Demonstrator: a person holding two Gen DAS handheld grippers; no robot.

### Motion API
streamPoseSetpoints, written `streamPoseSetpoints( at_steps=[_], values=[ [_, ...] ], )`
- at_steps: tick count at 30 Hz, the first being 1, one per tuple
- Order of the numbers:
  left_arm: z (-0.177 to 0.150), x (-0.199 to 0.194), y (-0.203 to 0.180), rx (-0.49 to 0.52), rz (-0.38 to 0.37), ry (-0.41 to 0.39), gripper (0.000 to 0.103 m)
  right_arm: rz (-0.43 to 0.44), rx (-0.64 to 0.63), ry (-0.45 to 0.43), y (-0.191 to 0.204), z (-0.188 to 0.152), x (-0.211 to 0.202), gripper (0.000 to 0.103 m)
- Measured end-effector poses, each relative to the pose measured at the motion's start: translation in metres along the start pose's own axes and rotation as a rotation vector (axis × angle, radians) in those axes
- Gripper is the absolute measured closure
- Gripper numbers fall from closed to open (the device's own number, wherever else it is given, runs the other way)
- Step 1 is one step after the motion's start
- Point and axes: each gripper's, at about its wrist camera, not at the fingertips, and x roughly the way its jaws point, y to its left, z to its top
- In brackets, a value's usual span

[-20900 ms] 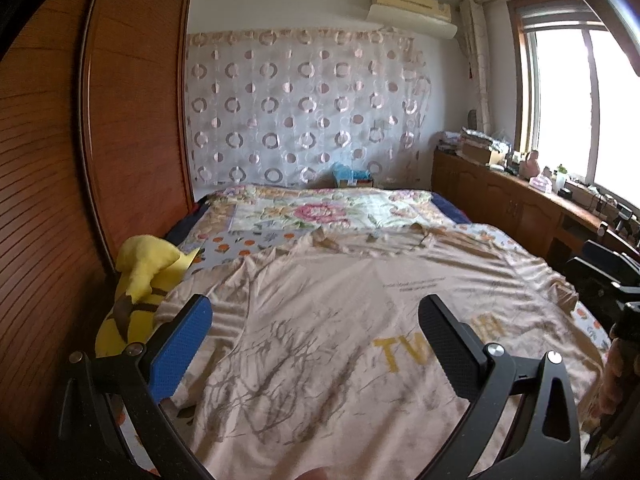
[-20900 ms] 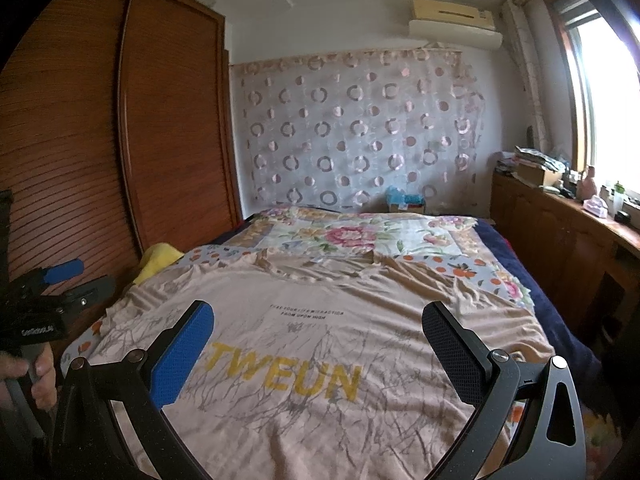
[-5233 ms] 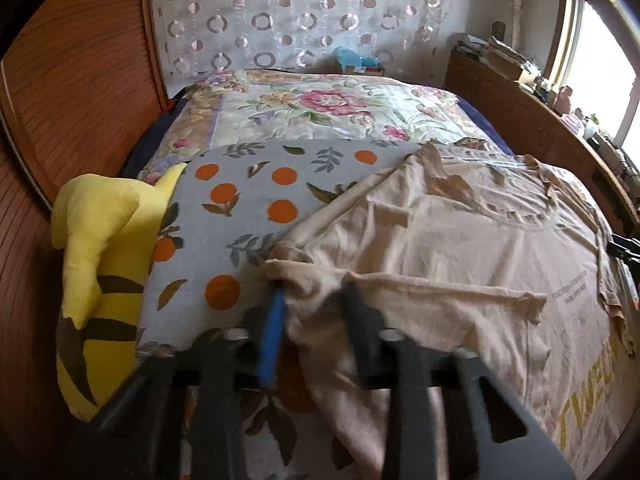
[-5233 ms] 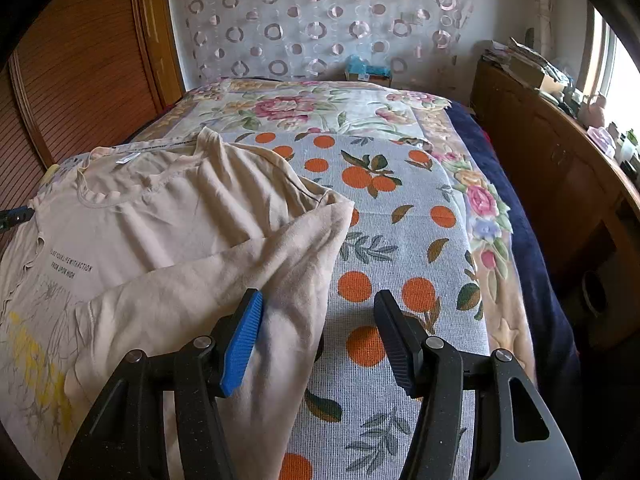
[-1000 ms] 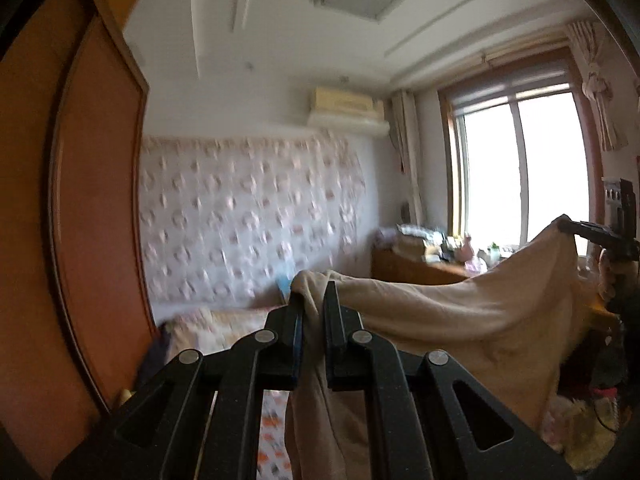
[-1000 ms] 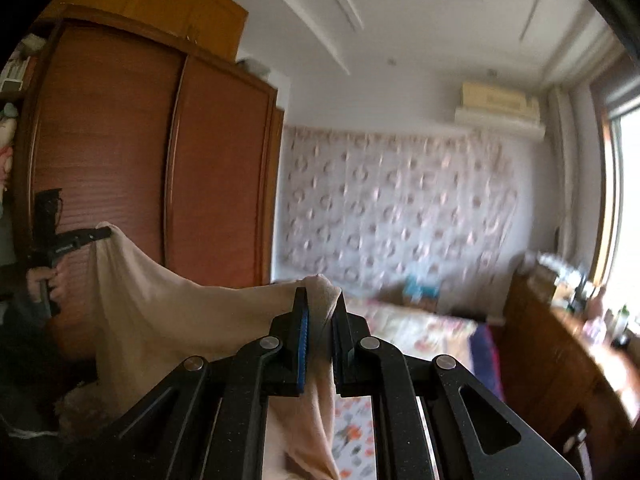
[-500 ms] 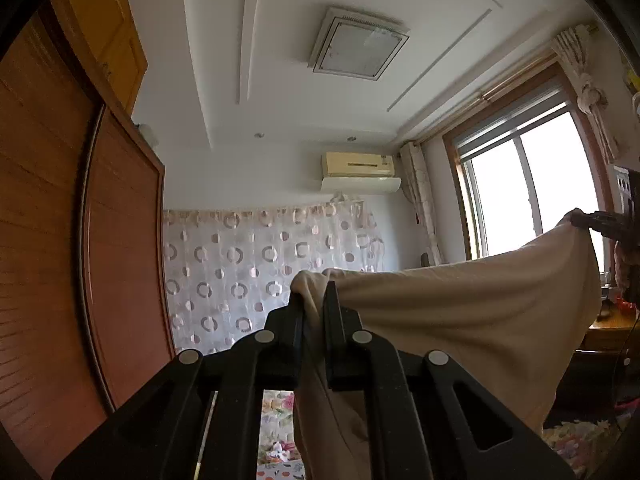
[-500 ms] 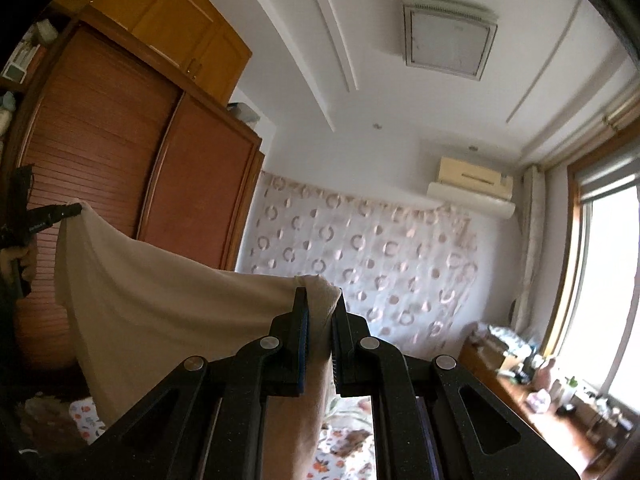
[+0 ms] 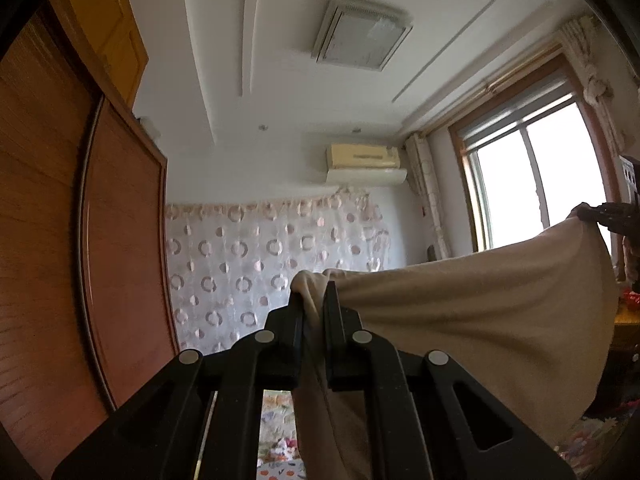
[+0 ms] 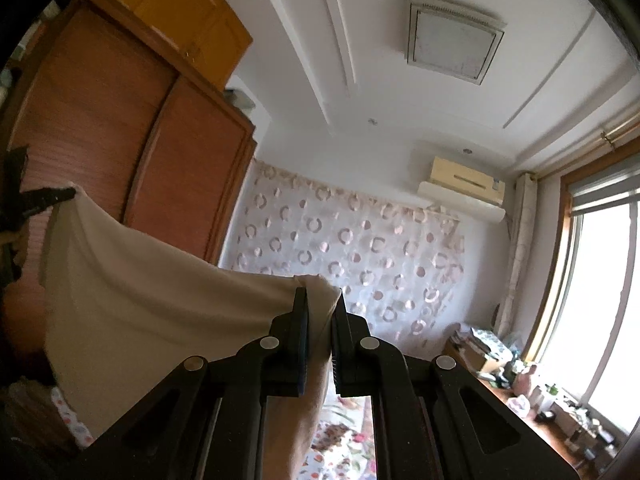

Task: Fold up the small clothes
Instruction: 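Raise the hem high with both grippers and carry it over the collar, then lay the hem down over the collar and open both grippers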

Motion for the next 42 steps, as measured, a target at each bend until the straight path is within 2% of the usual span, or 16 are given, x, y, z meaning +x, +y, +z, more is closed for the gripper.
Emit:
streamPoseSetpoints(
  at_steps=[3,6,13,16,22,29,33,35,36,38,40,42],
  values=[
    [-0.025,0.035,0.004,-0.007,0.01,0.065,0.094,0.014,0.01,0.065,-0.001,-0.017,0.038,0.094],
    [-0.063,0.082,0.008,-0.008,0.025,0.147,0.094,0.044,0.021,0.132,0.0,-0.049,0.088,0.094],
    [-0.181,0.199,0.022,-0.069,0.051,0.355,0.094,0.123,0.092,0.284,0.011,-0.147,0.219,0.094],
    [-0.216,0.236,0.022,-0.083,0.057,0.424,0.094,0.139,0.118,0.344,0.016,-0.182,0.275,0.094],
    [-0.286,0.309,0.019,-0.081,0.053,0.58,0.094,0.157,0.144,0.469,0.019,-0.227,0.377,0.094],
    [-0.34,0.35,0.026,-0.101,0.048,0.703,0.094,0.153,0.187,0.604,0.006,-0.232,0.471,0.094],
    [-0.358,0.365,0.026,-0.097,0.03,0.756,0.093,0.16,0.209,0.657,0.007,-0.235,0.502,0.094],
    [-0.364,0.37,0.029,-0.111,0.018,0.776,0.087,0.167,0.218,0.683,0.012,-0.237,0.515,0.094],
    [-0.366,0.372,0.031,-0.112,0.022,0.786,0.08,0.168,0.218,0.695,0.014,-0.24,0.518,0.094],
    [-0.368,0.37,0.032,-0.107,0.033,0.794,0.07,0.16,0.203,0.728,0.017,-0.24,0.529,0.083],
    [-0.37,0.366,0.033,-0.115,0.023,0.794,0.057,0.147,0.193,0.743,0.019,-0.243,0.531,0.082],
    [-0.372,0.357,0.034,-0.123,0.018,0.806,0.055,0.162,0.206,0.734,0.02,-0.241,0.516,0.078]
  ],
)
